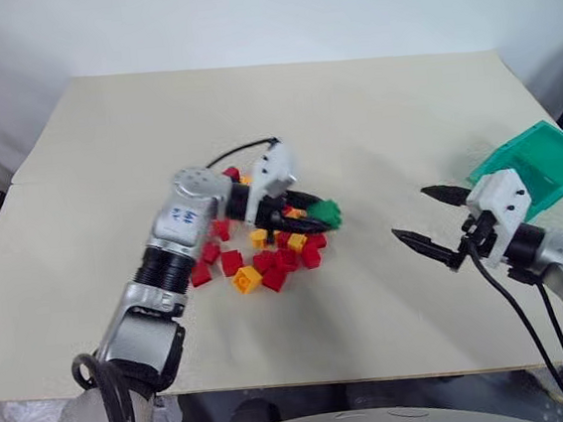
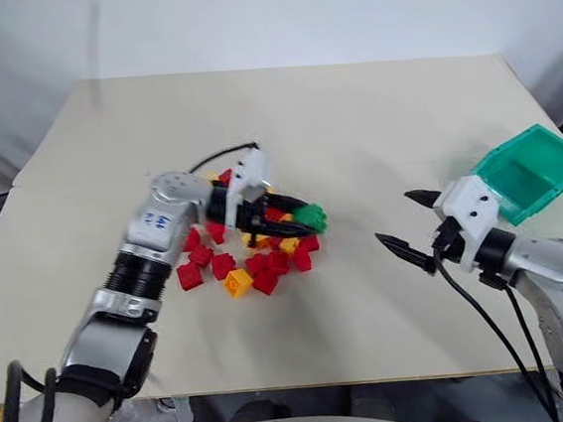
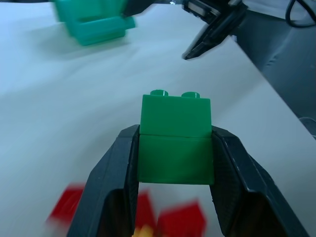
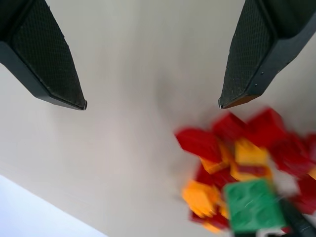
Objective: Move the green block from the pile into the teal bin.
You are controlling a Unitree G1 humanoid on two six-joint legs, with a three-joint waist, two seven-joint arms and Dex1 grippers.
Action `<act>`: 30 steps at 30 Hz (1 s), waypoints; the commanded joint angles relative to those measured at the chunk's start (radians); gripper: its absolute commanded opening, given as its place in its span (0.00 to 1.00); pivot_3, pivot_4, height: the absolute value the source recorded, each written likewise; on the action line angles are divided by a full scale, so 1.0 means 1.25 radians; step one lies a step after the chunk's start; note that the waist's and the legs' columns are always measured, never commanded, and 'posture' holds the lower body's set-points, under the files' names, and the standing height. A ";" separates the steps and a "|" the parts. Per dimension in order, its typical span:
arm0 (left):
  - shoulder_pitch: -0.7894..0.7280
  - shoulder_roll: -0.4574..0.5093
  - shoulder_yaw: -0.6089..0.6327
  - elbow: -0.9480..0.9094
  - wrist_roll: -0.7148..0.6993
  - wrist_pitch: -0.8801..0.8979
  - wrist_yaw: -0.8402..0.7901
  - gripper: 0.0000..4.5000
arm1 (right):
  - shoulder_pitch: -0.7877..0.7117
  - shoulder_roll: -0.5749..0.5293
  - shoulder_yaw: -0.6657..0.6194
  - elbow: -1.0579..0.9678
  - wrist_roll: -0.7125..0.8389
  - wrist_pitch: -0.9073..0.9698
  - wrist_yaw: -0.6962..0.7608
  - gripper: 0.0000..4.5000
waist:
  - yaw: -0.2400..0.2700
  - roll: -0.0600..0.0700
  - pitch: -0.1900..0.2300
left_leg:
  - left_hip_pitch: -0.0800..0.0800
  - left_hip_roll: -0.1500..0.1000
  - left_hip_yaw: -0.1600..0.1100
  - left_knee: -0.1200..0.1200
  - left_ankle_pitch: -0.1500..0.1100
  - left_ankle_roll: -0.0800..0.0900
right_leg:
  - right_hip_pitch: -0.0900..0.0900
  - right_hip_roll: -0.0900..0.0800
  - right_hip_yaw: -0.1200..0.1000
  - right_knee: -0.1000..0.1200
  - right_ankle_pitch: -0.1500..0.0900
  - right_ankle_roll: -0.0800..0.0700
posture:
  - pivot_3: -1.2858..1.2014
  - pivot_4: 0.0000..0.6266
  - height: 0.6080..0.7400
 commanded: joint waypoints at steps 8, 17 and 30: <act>-0.086 -0.119 -0.038 0.260 0.106 -0.145 0.119 0.89 | 0.073 -0.001 -0.081 -0.106 0.027 0.035 -0.046 1.00 | -0.002 0.000 0.000 | 0.002 0.000 -0.005 0.000 0.000 0.004 | 0.000 0.000 0.002 0.001 0.001 0.002 | 0.52 0.24 1.00; -0.078 -0.044 0.121 0.227 -0.025 -0.198 0.033 0.99 | 0.103 -0.050 -0.131 -0.129 0.048 0.124 -0.047 1.00 | -0.002 0.000 0.000 | 0.000 0.001 -0.007 0.000 0.000 0.003 | 0.000 -0.001 0.002 0.000 0.001 0.002 | 0.52 0.24 1.00; 0.059 0.207 0.229 0.094 -0.115 -0.086 -0.117 0.99 | 0.155 -0.210 -0.302 -0.160 0.141 0.380 -0.004 1.00 | -0.003 0.000 0.000 | 0.001 0.003 -0.007 0.001 0.000 0.003 | 0.000 -0.002 0.002 0.000 0.002 0.002 | 0.52 0.24 1.00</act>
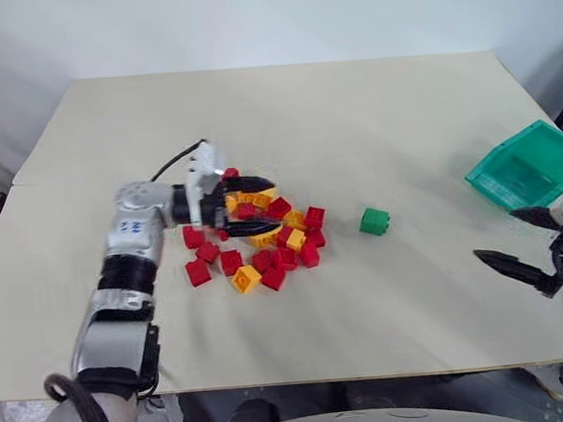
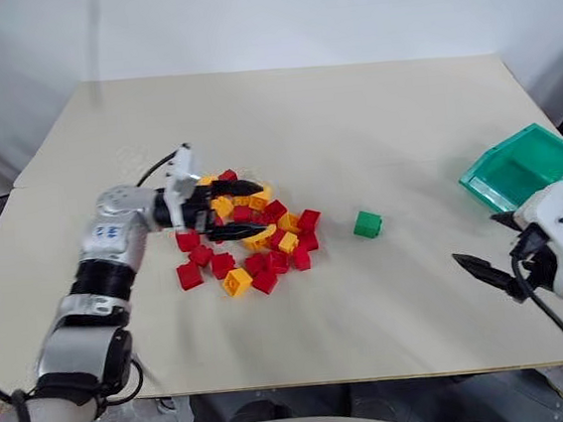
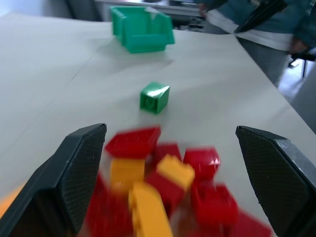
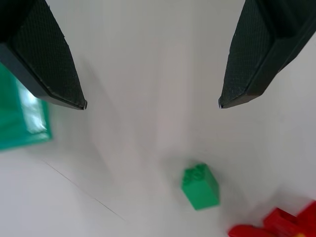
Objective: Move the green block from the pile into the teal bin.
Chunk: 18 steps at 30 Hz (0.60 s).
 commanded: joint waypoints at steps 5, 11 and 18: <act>0.115 0.055 0.074 -0.187 -0.068 0.039 0.033 0.99 | -0.354 -0.041 0.344 0.089 0.036 0.100 -0.014 1.00 | -0.020 0.000 0.000 | 0.001 0.001 0.000 0.002 0.000 0.000 | 0.000 -0.001 0.001 0.001 0.000 0.000 | 0.52 0.24 1.00; 0.228 0.063 0.118 -0.339 -0.147 0.094 0.070 0.99 | -0.655 0.029 0.658 0.336 -0.106 0.028 0.059 1.00 | -0.020 0.000 0.000 | -0.001 0.000 0.000 0.002 0.001 -0.002 | -0.002 -0.002 0.000 0.002 0.000 0.000 | 0.52 0.24 1.00; 0.378 0.097 0.168 -0.510 -0.183 0.151 0.167 0.99 | -0.871 0.153 0.876 0.669 -0.299 -0.110 0.169 1.00 | -0.021 0.000 0.000 | -0.002 -0.002 0.000 0.002 0.000 0.000 | -0.002 -0.005 -0.001 0.000 0.000 0.000 | 0.52 0.24 1.00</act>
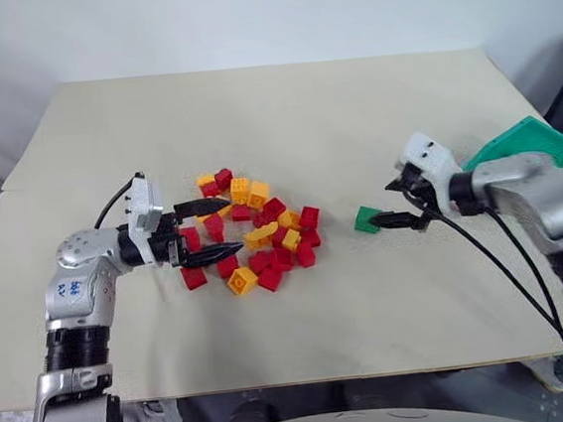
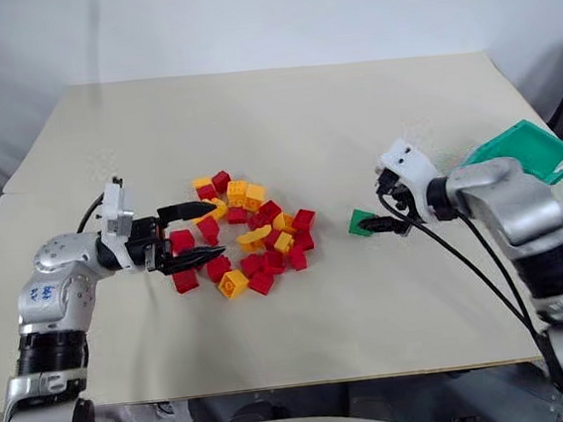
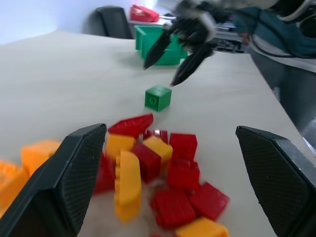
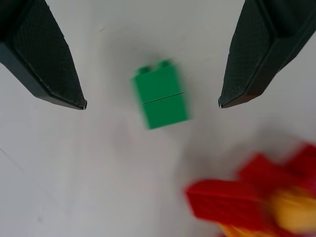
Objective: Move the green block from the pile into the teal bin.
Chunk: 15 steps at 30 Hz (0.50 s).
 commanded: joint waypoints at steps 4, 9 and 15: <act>0.064 0.014 0.043 -0.122 -0.048 0.033 0.071 0.99 | -0.079 0.043 0.087 0.122 -0.104 -0.067 0.116 1.00 | 0.001 0.000 0.000 | -0.001 -0.001 0.000 0.000 0.000 0.000 | 0.000 -0.002 -0.003 0.000 0.000 0.000 | 0.52 0.24 1.00; 0.086 0.022 0.049 -0.147 -0.060 0.037 0.095 1.00 | -0.091 0.064 0.078 0.116 -0.123 -0.055 0.143 0.73 | -0.003 0.000 0.000 | -0.001 -0.001 0.001 0.000 -0.001 0.001 | 0.000 -0.005 -0.008 0.000 0.000 0.000 | 0.52 0.24 1.00; 0.060 0.016 0.026 -0.123 -0.055 0.022 0.092 1.00 | -0.068 0.046 0.017 0.053 -0.120 -0.016 0.121 0.34 | -0.001 0.001 0.000 | 0.000 -0.001 0.001 0.000 0.000 0.000 | 0.000 -0.005 -0.009 0.000 0.000 0.000 | 0.52 0.24 1.00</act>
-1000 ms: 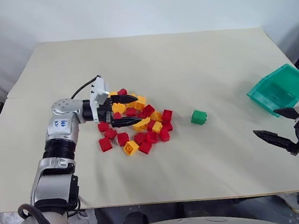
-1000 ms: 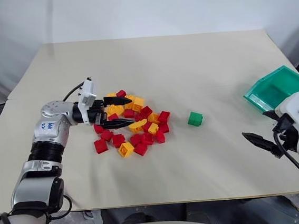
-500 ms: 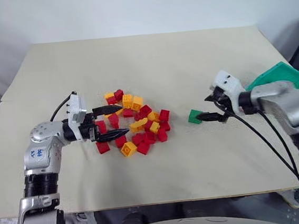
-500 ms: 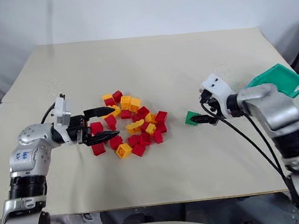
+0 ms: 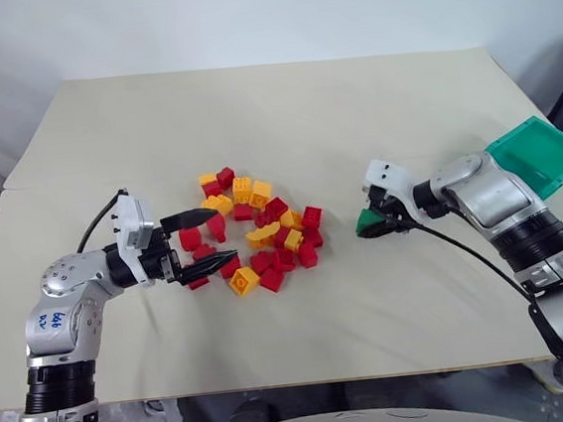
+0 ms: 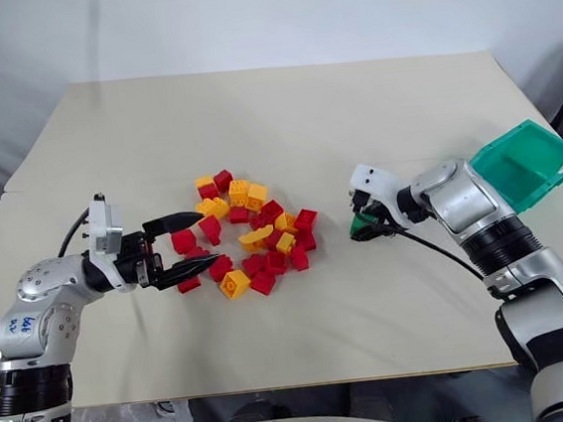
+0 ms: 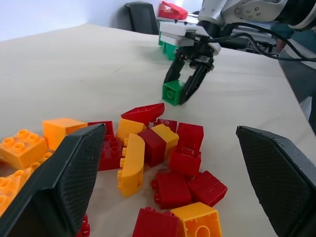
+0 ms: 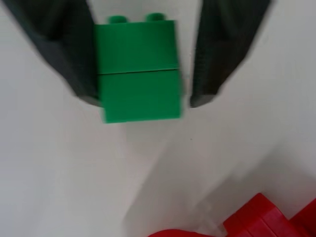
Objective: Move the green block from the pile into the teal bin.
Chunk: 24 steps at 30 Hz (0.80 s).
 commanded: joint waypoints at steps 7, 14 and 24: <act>-0.099 -0.040 -0.064 0.043 -0.010 -0.040 -0.038 1.00 | 0.131 -0.084 -0.276 -0.257 0.043 0.066 -0.118 0.34 | 0.014 0.000 0.000 | -0.001 -0.001 -0.001 0.000 0.000 0.000 | 0.000 -0.001 -0.003 -0.001 0.000 0.000 | 0.52 0.24 1.00; -0.204 -0.107 -0.154 0.128 0.068 -0.091 -0.013 1.00 | 0.271 -0.165 -0.502 -0.334 -0.011 0.079 -0.308 0.34 | 0.024 0.000 0.000 | 0.000 -0.001 0.004 0.000 0.000 0.000 | 0.001 -0.001 -0.004 -0.001 0.000 0.001 | 0.52 0.24 1.00; -0.327 -0.207 -0.218 0.276 0.127 -0.165 -0.010 1.00 | 0.198 -0.212 -0.452 -0.073 -0.121 -0.020 -0.442 0.34 | 0.002 0.000 0.000 | 0.002 0.000 0.009 0.000 0.000 0.002 | 0.002 0.000 -0.001 -0.001 0.001 0.002 | 0.52 0.24 1.00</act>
